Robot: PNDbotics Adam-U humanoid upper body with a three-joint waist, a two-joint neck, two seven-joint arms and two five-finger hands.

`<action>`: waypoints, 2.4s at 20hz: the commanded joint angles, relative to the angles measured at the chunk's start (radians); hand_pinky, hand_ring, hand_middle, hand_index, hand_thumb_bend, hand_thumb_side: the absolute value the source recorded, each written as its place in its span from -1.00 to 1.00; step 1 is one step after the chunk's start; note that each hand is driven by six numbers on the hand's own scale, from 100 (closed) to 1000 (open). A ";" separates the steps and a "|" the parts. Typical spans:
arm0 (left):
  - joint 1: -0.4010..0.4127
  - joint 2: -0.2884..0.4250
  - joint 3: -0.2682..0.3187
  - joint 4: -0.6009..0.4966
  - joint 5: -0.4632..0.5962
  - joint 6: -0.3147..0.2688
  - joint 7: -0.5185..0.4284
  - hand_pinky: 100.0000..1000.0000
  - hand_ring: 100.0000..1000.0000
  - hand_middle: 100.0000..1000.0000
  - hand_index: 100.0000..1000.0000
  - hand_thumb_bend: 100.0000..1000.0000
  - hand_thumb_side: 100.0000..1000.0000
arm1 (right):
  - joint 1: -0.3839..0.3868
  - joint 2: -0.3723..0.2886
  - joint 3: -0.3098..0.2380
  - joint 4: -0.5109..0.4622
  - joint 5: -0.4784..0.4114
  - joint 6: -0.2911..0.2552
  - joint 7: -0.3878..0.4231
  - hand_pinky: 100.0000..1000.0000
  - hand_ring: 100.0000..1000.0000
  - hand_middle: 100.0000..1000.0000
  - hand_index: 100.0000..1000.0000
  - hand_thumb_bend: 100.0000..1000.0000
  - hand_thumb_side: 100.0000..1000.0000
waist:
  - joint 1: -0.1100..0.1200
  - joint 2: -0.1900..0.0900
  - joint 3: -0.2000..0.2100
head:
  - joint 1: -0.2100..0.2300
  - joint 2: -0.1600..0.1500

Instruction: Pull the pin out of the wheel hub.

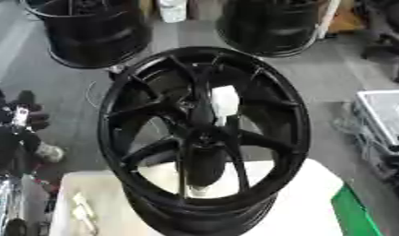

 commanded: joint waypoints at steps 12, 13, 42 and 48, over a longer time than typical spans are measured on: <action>-0.006 0.011 0.000 -0.025 0.006 0.001 0.000 0.28 0.15 0.12 0.43 0.09 0.06 | -0.017 -0.024 -0.006 -0.021 0.005 -0.004 -0.001 0.32 0.14 0.20 0.55 -1.00 0.45 | 0.000 -0.013 0.003 | 0.000 -0.002; -0.006 0.012 -0.001 -0.025 0.006 0.001 0.000 0.28 0.15 0.12 0.43 0.09 0.06 | -0.026 -0.035 -0.008 -0.022 0.006 -0.006 -0.002 0.32 0.14 0.20 0.55 -1.00 0.41 | 0.000 -0.014 0.004 | 0.000 -0.002; 0.013 0.039 -0.026 -0.013 -0.015 0.006 -0.047 0.28 0.16 0.13 0.43 0.09 0.09 | -0.887 -0.531 0.532 0.225 -0.111 -0.317 0.917 0.53 0.56 0.73 0.85 -1.00 0.32 | -0.034 -0.035 0.033 | -0.026 -0.002; 0.013 0.037 -0.029 -0.013 -0.015 0.006 -0.053 0.28 0.16 0.13 0.43 0.09 0.09 | -0.938 -0.442 0.598 0.335 -0.009 -0.374 0.937 0.54 0.58 0.77 0.86 -1.00 0.38 | -0.032 -0.031 0.048 | -0.025 -0.002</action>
